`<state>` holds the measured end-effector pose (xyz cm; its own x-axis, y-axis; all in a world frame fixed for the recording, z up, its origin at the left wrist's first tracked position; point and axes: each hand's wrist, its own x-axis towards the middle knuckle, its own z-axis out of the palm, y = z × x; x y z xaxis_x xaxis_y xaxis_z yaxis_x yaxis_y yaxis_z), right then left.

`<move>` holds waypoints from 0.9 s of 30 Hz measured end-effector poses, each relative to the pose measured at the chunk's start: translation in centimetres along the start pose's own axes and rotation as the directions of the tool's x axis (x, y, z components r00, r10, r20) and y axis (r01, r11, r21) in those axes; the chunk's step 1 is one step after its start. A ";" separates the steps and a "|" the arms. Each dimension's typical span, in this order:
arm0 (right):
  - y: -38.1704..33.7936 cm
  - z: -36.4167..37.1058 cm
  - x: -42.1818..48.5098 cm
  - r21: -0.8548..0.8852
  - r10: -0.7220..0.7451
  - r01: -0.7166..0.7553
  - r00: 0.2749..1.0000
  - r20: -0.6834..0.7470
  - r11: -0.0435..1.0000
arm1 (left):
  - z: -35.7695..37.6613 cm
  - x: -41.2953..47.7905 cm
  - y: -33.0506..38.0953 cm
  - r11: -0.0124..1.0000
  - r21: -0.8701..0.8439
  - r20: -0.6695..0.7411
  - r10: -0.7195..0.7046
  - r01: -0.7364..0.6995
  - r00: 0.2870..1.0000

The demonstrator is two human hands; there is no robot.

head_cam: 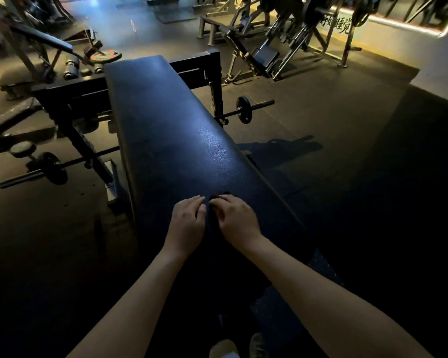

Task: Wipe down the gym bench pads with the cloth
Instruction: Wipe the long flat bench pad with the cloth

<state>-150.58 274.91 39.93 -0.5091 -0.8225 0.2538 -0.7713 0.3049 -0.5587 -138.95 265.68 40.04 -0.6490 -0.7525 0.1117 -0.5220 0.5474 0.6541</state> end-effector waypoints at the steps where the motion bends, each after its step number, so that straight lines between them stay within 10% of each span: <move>1: -1.0 0.3 -0.4 0.017 -0.023 0.023 1.000 0.012 1.000 | -0.4 -0.6 -0.8 0.999 0.018 -0.003 0.026 -0.026 1.000; 10: -0.1 -0.2 0.8 -0.097 0.235 -0.231 0.971 0.038 0.968 | -1.1 -1.4 -2.0 0.998 0.016 0.032 0.063 -0.063 0.998; 19: -2.8 0.7 -2.3 0.000 0.056 -0.056 0.998 0.021 0.998 | -1.1 -1.5 -2.6 0.996 -0.072 0.033 0.049 -0.046 0.998; 27: 0.0 -0.4 -0.4 -0.069 0.258 -0.257 0.966 -0.006 0.964 | -1.2 -1.5 -2.5 0.996 -0.062 0.010 0.073 -0.072 0.997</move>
<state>-150.50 275.38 40.15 -0.6929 -0.7131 0.1063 -0.6388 0.5388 -0.5491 -136.02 265.02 39.11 -0.6906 -0.7072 0.1515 -0.4391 0.5764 0.6892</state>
